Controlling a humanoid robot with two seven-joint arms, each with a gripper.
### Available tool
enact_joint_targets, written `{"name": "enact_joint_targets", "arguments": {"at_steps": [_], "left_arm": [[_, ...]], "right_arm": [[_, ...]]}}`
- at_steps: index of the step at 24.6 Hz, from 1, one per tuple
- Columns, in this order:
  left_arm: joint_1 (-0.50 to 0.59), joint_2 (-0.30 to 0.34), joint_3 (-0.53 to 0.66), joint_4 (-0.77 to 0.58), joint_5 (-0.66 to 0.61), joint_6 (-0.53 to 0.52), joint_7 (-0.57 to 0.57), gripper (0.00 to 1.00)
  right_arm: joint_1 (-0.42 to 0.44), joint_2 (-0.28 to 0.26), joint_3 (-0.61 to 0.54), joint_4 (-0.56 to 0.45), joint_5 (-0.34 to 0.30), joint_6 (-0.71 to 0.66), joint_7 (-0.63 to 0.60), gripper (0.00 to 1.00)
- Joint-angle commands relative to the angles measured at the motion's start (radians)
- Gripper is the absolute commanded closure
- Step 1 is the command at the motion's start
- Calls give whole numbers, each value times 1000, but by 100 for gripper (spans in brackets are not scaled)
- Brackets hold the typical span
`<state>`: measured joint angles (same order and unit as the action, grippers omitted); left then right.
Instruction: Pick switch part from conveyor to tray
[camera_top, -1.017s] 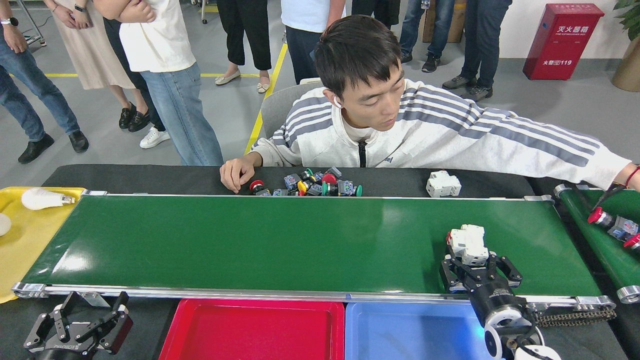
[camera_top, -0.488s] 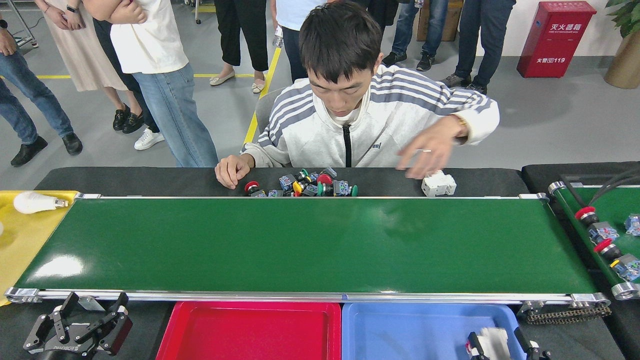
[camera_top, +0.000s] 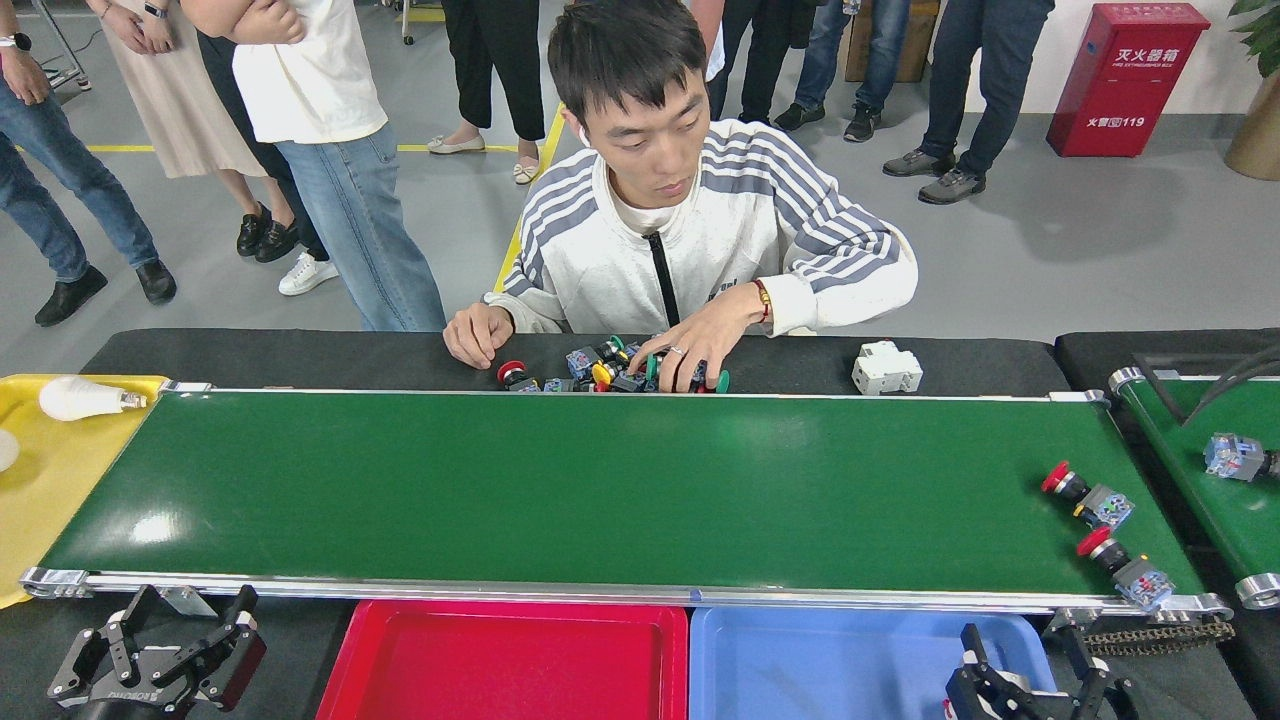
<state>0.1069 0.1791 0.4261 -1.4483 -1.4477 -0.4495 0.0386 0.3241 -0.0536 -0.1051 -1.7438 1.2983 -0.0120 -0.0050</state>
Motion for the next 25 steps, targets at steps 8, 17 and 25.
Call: {"name": "enact_joint_targets", "arguments": {"at_steps": [8,17,25], "left_arm": [[-1,14,3,-9,0,-2,4,0],[-9,16,2,-7,-2,-2,4,0],[-13,14,2,2,-2,-2,3,0]], "right_arm": [[-16,8,-4,-16,38,-5,-7,2],[-91,-46,-18,47,26,-8,-1,1],[-198,-80,-16,158,-2,-60,37,1]]}}
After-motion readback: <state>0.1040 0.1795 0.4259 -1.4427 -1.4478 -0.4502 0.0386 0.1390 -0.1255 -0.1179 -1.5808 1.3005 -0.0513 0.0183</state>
